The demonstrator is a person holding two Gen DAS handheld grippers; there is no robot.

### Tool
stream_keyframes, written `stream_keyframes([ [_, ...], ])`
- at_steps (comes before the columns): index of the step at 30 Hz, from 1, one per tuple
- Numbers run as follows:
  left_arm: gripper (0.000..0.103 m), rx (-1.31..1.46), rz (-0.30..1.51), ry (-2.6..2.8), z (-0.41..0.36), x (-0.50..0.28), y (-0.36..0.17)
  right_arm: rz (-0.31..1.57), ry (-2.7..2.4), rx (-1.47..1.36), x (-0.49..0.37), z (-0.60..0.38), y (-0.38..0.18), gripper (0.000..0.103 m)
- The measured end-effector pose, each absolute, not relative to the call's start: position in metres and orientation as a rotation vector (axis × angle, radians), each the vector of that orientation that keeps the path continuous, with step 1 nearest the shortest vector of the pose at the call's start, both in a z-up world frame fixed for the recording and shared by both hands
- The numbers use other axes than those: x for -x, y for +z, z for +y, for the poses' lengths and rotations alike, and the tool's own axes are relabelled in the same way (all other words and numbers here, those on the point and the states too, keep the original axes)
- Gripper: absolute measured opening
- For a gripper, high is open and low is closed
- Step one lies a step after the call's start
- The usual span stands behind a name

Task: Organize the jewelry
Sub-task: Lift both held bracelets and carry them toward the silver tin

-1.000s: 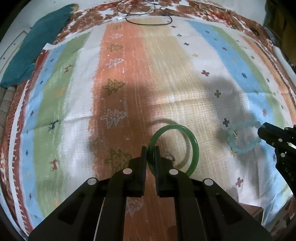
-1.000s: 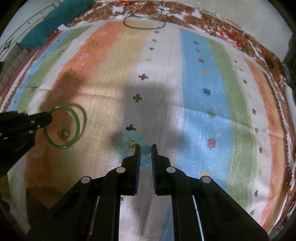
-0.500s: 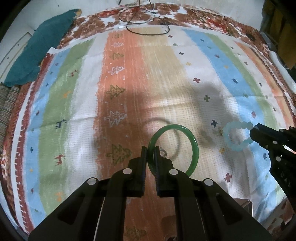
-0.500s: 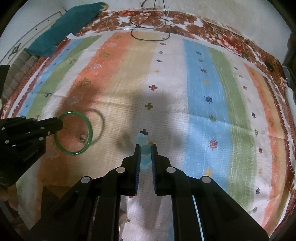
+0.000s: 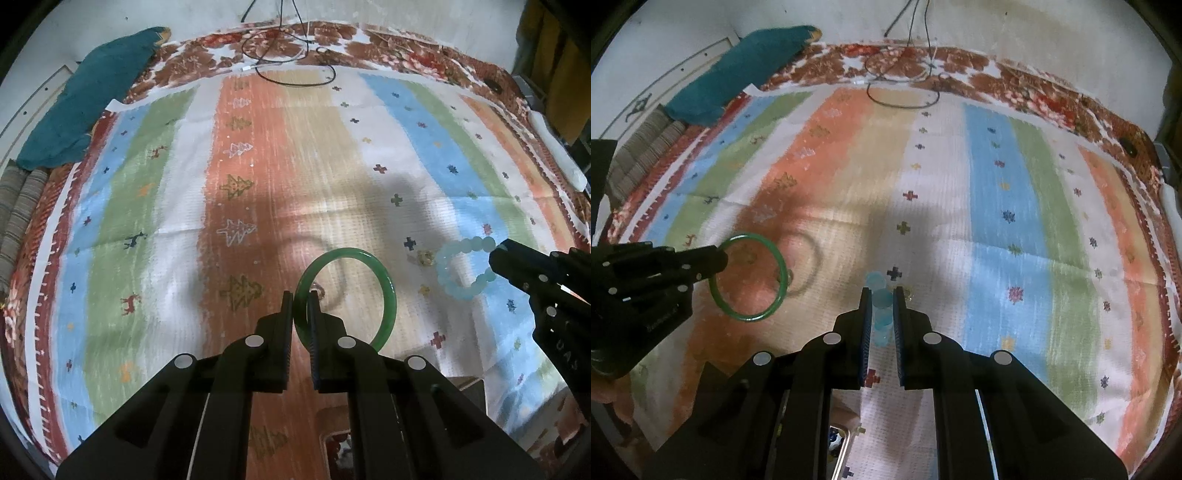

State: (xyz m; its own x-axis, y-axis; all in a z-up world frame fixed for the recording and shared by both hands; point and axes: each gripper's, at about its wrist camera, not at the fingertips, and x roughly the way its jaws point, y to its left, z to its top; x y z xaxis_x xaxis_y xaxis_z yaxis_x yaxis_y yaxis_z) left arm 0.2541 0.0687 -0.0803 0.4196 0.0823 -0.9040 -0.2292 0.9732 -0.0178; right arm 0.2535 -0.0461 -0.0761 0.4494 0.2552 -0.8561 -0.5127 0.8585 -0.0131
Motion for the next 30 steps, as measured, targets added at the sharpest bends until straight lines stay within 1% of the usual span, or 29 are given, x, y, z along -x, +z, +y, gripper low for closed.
stream_keyframes([
  [14,0.007,0.128,1.065,0.194,0.056,-0.226,-0.058,0.928,0.476,0.275,-0.232,-0.053,-0.061,0.012],
  [30,0.007,0.140,1.025,0.180,0.049,-0.200,-0.045,0.861,0.504,0.259,-0.199,-0.060,-0.044,0.012],
])
